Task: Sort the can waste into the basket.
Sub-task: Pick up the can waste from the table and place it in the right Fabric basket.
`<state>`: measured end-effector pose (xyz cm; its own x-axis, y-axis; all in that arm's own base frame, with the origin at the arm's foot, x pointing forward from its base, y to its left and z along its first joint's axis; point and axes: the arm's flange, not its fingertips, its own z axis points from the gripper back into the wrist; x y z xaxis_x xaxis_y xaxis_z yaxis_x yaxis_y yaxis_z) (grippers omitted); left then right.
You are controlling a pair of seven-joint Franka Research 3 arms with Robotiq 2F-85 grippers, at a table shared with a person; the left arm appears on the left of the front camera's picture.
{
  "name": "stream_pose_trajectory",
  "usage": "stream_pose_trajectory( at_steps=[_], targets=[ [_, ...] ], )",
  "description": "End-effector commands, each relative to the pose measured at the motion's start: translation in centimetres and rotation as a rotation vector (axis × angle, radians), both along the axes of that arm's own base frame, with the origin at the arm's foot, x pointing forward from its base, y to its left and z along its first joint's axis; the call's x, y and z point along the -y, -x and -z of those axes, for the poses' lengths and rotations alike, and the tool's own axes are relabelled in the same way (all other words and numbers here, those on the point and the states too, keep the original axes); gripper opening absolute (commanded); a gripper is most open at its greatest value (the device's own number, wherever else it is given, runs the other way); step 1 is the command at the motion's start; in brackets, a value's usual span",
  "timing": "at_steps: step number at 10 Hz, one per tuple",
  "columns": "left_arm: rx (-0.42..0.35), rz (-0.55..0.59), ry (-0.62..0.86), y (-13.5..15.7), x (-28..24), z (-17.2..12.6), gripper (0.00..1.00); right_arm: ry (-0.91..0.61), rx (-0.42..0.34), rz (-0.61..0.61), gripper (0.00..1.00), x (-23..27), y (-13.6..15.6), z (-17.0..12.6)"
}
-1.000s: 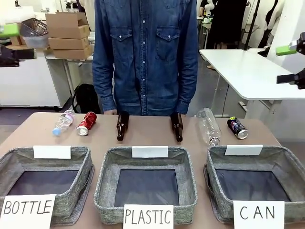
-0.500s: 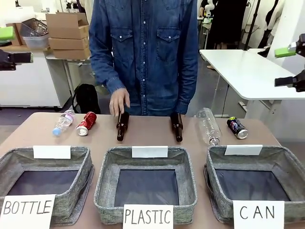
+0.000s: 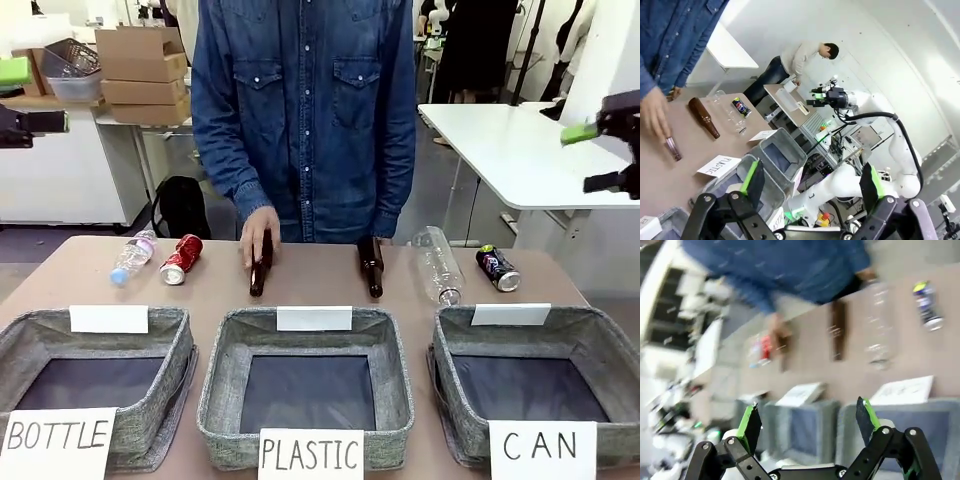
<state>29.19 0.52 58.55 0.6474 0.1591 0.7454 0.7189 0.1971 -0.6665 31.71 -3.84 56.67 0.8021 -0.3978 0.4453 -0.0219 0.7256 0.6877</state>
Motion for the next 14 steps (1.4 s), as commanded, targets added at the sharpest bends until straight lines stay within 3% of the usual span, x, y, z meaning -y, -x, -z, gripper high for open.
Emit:
stream_pose_trajectory(
  at_steps=[1,2,3,5,6,10,12,14],
  targets=[
    [0.031,0.007,0.013,-0.2,0.2,-0.2,1.0,0.425,-0.284,0.275,1.0,-1.2,-2.4,0.5],
    [0.031,0.007,0.013,-0.2,0.2,-0.2,1.0,0.466,-0.324,0.302,1.0,-1.0,-2.8,0.8],
    [0.031,0.007,0.013,-0.2,0.2,-0.2,1.0,0.464,-0.313,0.337,1.0,-0.6,-2.6,0.7],
    [0.031,0.007,0.013,-0.2,0.2,-0.2,1.0,0.339,-0.298,0.363,1.0,0.1,-1.5,0.1],
    [0.031,0.007,0.013,-0.2,0.2,-0.2,1.0,0.448,-0.192,0.322,1.0,-0.3,-3.1,1.9],
    [0.031,0.007,0.013,-0.2,0.2,-0.2,1.0,0.443,-0.22,0.32,1.0,-0.2,-2.6,1.5],
    [0.031,0.007,0.013,-0.2,0.2,-0.2,1.0,0.575,-0.281,0.229,1.0,0.7,-9.0,3.5],
    [0.031,0.007,0.013,-0.2,0.2,-0.2,1.0,0.693,-0.287,0.076,1.0,1.2,-16.2,8.4]
  ],
)
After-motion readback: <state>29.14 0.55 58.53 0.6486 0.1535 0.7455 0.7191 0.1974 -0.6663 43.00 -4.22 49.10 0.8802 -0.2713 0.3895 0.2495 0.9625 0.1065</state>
